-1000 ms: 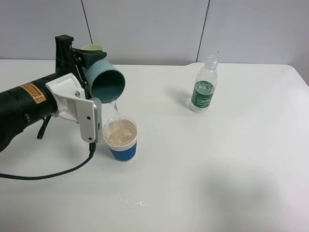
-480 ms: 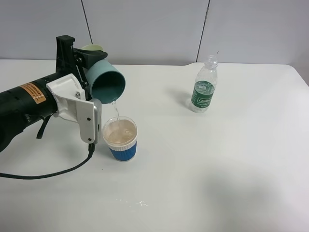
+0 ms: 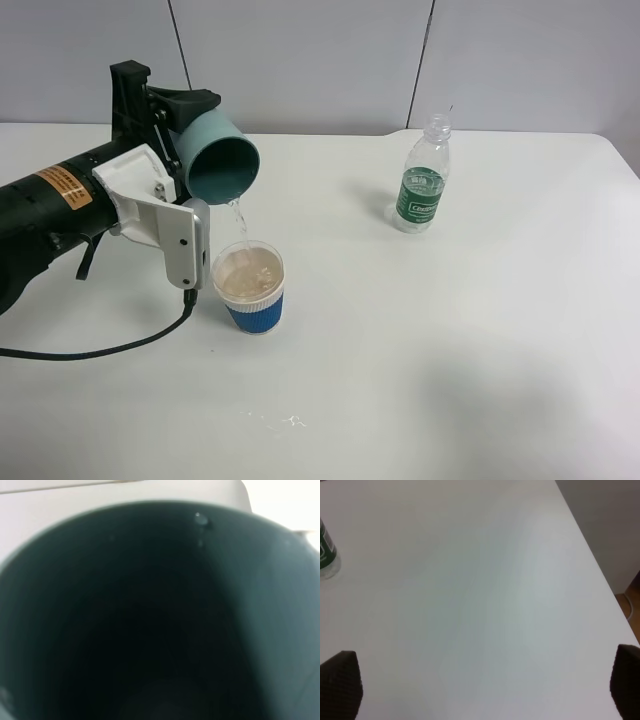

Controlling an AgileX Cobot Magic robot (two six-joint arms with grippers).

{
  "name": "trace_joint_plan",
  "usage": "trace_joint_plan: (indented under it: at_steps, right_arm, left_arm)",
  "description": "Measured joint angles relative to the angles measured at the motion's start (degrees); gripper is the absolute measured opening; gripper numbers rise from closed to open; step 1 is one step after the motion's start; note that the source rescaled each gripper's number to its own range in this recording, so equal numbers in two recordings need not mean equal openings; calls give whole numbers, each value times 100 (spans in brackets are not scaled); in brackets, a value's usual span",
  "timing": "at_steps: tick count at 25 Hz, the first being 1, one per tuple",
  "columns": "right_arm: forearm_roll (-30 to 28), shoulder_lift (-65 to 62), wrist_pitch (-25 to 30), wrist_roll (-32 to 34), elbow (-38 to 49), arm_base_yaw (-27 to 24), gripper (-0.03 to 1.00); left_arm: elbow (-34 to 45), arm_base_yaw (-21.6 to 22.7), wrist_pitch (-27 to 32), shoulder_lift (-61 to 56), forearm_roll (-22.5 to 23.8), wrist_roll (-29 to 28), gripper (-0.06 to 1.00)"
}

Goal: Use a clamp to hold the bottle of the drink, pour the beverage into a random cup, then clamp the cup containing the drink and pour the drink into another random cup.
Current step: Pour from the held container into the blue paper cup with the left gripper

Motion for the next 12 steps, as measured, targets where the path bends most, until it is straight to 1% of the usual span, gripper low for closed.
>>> trace_joint_plan:
  at_steps: [7, 9, 12]
  right_arm:
    - [0, 0, 0, 0, 0, 0, 100]
    - [0, 0, 0, 0, 0, 0, 100]
    - [0, 0, 0, 0, 0, 0, 100]
  left_arm:
    - [0, 0, -46, -5, 35, 66, 3]
    - [0, 0, -79, -6, 42, 223, 3]
    - [0, 0, -91, -6, 42, 615, 3]
